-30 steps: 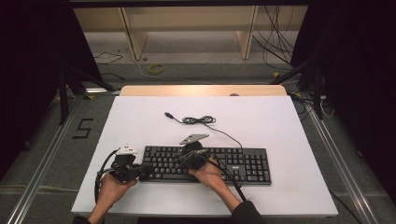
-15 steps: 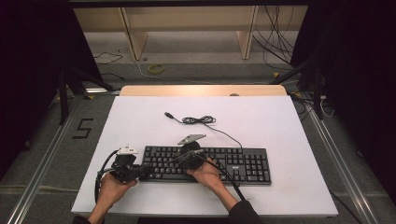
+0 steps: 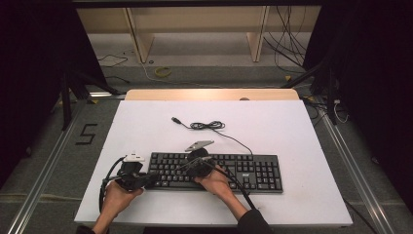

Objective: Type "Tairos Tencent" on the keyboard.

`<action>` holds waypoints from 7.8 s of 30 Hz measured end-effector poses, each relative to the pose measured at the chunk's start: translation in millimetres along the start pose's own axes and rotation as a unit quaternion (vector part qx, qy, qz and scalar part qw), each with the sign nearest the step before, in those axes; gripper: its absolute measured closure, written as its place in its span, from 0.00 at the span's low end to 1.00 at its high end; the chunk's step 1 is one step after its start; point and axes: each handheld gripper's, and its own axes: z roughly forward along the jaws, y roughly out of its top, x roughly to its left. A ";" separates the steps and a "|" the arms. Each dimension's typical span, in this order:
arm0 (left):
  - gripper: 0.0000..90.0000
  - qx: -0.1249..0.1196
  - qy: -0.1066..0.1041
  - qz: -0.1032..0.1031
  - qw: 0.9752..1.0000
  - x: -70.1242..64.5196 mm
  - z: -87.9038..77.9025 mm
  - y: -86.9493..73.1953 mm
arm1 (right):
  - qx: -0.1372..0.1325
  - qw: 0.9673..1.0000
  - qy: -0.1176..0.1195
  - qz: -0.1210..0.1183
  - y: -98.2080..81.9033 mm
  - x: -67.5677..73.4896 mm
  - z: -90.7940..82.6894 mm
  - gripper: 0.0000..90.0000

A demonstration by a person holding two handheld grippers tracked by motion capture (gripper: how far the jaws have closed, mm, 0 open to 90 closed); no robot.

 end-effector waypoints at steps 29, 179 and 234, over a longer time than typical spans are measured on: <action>0.71 -0.079 -0.027 0.008 0.996 -6.5 -8.8 7.3 | -0.065 0.997 0.030 0.018 -11.1 -10.2 -48.8 0.82; 0.42 -0.096 -0.065 0.003 0.993 -15.1 7.3 25.9 | -0.081 0.996 0.035 0.010 -45.2 -4.3 -92.8 0.50; 0.35 -0.131 -0.072 0.018 0.989 -19.6 -6.7 13.2 | 0.007 0.999 0.018 -0.027 -35.7 3.1 -35.3 1.00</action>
